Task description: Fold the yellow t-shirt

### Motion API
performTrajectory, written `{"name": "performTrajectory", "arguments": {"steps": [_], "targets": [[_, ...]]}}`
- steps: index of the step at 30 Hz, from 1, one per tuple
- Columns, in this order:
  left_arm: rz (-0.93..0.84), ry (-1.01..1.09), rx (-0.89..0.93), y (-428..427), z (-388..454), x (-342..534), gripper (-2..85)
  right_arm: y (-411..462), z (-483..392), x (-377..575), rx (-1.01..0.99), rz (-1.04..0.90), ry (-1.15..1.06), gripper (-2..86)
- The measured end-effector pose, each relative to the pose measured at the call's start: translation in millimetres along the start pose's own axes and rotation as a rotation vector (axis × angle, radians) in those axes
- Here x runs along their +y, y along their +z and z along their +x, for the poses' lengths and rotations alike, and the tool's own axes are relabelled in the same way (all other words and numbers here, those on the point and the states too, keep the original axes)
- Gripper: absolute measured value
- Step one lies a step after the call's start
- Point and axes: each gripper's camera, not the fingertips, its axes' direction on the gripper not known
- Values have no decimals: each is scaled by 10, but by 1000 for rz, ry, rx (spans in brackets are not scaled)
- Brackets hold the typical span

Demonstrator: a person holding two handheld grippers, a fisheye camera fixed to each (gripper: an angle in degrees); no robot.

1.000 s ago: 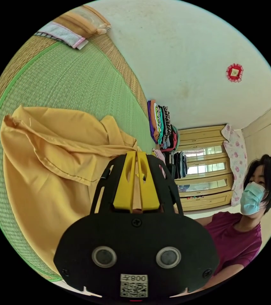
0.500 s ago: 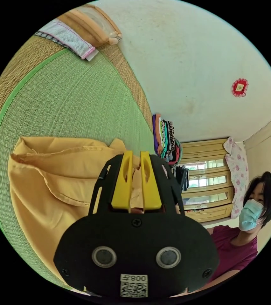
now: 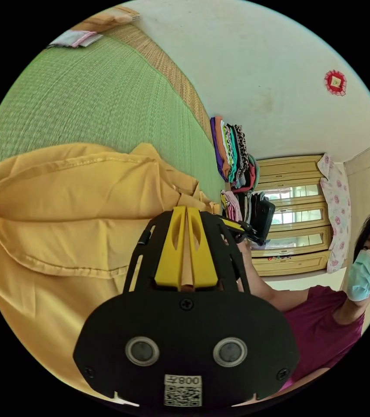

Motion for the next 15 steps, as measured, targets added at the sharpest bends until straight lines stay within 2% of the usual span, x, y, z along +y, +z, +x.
{"name": "performTrajectory", "arguments": {"steps": [6, 9, 15], "targets": [[59, 44, 20, -20, 163, -166, 4, -179, 38, -328, 23, 49, 0, 2], [68, 69, -42, -136, 226, -36, 3, -260, 72, -398, 1, 75, 7, 2], [-17, 11, -100, -56, 64, 253, 3, -323, 138, -370, -74, 101, 30, 1]]}}
